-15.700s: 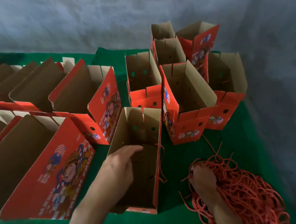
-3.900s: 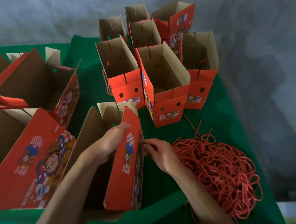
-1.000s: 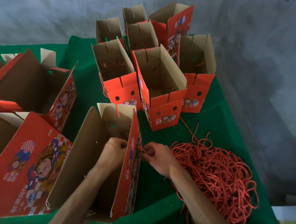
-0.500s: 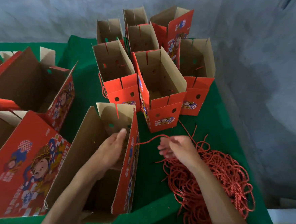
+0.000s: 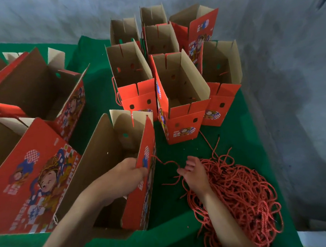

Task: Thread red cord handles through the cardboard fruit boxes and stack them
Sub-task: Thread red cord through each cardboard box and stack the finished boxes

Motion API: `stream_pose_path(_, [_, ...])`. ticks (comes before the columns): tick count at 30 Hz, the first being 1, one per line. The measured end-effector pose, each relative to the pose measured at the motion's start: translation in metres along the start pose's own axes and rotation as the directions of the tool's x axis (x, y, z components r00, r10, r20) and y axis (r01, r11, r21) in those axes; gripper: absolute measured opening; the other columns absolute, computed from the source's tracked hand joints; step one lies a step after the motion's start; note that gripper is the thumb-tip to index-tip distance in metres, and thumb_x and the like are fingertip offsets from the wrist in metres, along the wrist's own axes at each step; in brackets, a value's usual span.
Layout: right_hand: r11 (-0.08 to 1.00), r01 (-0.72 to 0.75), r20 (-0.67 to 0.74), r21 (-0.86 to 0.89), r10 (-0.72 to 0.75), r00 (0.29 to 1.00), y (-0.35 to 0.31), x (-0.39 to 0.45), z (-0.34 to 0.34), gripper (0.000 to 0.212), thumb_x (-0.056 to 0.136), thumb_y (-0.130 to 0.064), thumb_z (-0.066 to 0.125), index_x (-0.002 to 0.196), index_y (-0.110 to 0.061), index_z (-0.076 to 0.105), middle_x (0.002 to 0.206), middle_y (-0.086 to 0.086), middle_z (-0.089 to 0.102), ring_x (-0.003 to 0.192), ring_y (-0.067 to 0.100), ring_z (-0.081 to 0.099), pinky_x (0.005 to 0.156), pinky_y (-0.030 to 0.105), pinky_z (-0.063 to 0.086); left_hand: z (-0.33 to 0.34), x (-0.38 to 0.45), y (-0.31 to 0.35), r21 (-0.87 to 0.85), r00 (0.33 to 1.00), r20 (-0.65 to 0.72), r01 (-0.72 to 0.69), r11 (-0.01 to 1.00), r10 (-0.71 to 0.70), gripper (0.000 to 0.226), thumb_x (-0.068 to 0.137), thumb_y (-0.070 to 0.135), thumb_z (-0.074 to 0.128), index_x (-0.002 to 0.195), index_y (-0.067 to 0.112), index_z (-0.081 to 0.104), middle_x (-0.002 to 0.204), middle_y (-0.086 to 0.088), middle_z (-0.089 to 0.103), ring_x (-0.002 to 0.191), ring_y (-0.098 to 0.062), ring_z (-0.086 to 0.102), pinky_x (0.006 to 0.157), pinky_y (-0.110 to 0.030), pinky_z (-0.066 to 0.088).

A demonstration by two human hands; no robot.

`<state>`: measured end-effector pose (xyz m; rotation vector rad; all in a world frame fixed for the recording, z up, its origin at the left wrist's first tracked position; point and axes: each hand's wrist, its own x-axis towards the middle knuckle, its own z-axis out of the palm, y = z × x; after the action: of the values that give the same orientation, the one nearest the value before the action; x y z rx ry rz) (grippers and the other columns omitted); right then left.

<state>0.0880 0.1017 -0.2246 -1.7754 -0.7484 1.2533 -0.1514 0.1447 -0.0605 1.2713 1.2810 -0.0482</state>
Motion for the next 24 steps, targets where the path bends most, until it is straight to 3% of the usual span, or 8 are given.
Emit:
stream_pose_path(2, [0.995, -0.024, 0.059, -0.100, 0.030, 0.998, 0.012, -0.001, 0.010, 0.038, 0.092, 0.001, 0.069, 0.128, -0.004, 0.059, 0.108, 0.006, 0.066, 0.093, 0.020, 0.065, 0.082, 0.032, 0.059, -0.001, 0.004, -0.001, -0.005, 0.999, -0.040, -0.013, 1.000, 0.013, 0.024, 0.100, 0.036, 0.057, 0.123, 0.033, 0.054, 0.106, 0.004, 0.077, 0.094, -0.018, 0.076, 0.087, -0.047, 0.061])
stream_pose_path(4, [0.960, 0.028, 0.175, -0.280, 0.022, 0.984, 0.026, -0.003, 0.020, 0.028, 0.092, -0.002, 0.069, 0.120, -0.007, 0.068, 0.101, 0.009, 0.071, 0.086, 0.019, 0.068, 0.084, 0.043, 0.059, -0.003, 0.007, -0.001, -0.012, 0.997, -0.075, -0.021, 1.000, 0.020, 0.027, 0.100, 0.036, 0.056, 0.127, 0.030, 0.054, 0.106, 0.003, 0.077, 0.094, -0.021, 0.076, 0.089, -0.050, 0.060])
stream_pose_path(8, [0.706, 0.265, 0.243, -0.657, -0.134, 0.961, 0.044, -0.005, 0.046, 0.034, 0.098, -0.024, 0.069, 0.131, -0.018, 0.067, 0.127, 0.003, 0.058, 0.113, 0.018, 0.062, 0.099, 0.032, 0.052, -0.012, 0.011, 0.001, -0.032, 0.991, -0.132, -0.012, 0.999, 0.008, 0.037, 0.098, 0.036, 0.059, 0.134, 0.033, 0.050, 0.109, 0.000, 0.076, 0.093, -0.024, 0.077, 0.088, -0.053, 0.060])
stream_pose_path(13, [0.514, 0.328, 0.251, -0.793, -0.215, 0.944, 0.041, -0.004, 0.054, 0.017, 0.102, -0.031, 0.060, 0.110, -0.020, 0.071, 0.123, -0.002, 0.057, 0.108, 0.017, 0.063, 0.086, 0.031, 0.054, -0.023, 0.013, 0.000, -0.126, 0.985, -0.169, 0.003, 0.992, -0.025, 0.034, 0.098, 0.036, 0.061, 0.130, 0.031, 0.052, 0.103, 0.001, 0.078, 0.091, -0.022, 0.077, 0.089, -0.052, 0.059])
stream_pose_path(15, [0.564, 0.380, 0.285, -0.733, -0.252, 0.925, 0.035, -0.009, 0.052, 0.015, 0.101, -0.030, 0.062, 0.104, -0.018, 0.071, 0.115, -0.002, 0.062, 0.104, 0.016, 0.065, 0.086, 0.029, 0.054, -0.026, 0.011, -0.004, -0.171, 0.990, -0.128, 0.039, 0.984, -0.061, 0.036, 0.097, 0.042, 0.061, 0.130, 0.030, 0.053, 0.102, 0.001, 0.078, 0.092, -0.022, 0.077, 0.091, -0.049, 0.057])
stream_pose_path(17, [0.794, 0.383, 0.317, -0.472, -0.252, 0.914, 0.025, -0.020, 0.049, 0.017, 0.099, -0.035, 0.066, 0.100, -0.018, 0.069, 0.103, -0.006, 0.069, 0.094, 0.009, 0.068, 0.083, 0.029, 0.055, -0.028, 0.007, -0.009, -0.225, 0.990, -0.061, 0.108, 0.968, -0.125, 0.041, 0.094, 0.048, 0.061, 0.129, 0.028, 0.054, 0.104, -0.001, 0.078, 0.093, -0.021, 0.076, 0.089, -0.044, 0.056])
stream_pose_path(19, [0.922, 0.322, 0.322, -0.215, -0.244, 0.915, 0.009, -0.036, 0.044, 0.024, 0.092, -0.047, 0.071, 0.098, -0.024, 0.070, 0.095, -0.012, 0.073, 0.089, 0.003, 0.069, 0.080, 0.022, 0.054, -0.030, 0.003, -0.014, -0.263, 0.989, -0.012, 0.141, 0.954, -0.149, 0.045, 0.092, 0.051, 0.060, 0.128, 0.025, 0.055, 0.105, -0.003, 0.078, 0.094, -0.021, 0.076, 0.083, -0.041, 0.056])
stream_pose_path(24, [0.920, 0.389, 0.350, -0.040, -0.352, 0.868, -0.014, -0.061, 0.037, 0.017, 0.090, -0.039, 0.077, 0.103, -0.027, 0.078, 0.094, -0.012, 0.078, 0.087, 0.008, 0.073, 0.078, 0.018, 0.056, -0.032, 0.004, -0.014, -0.282, 0.987, -0.046, 0.133, 0.950, -0.152, 0.053, 0.089, 0.063, 0.057, 0.127, 0.026, 0.058, 0.104, -0.002, 0.078, 0.092, -0.020, 0.076, 0.080, -0.040, 0.055])
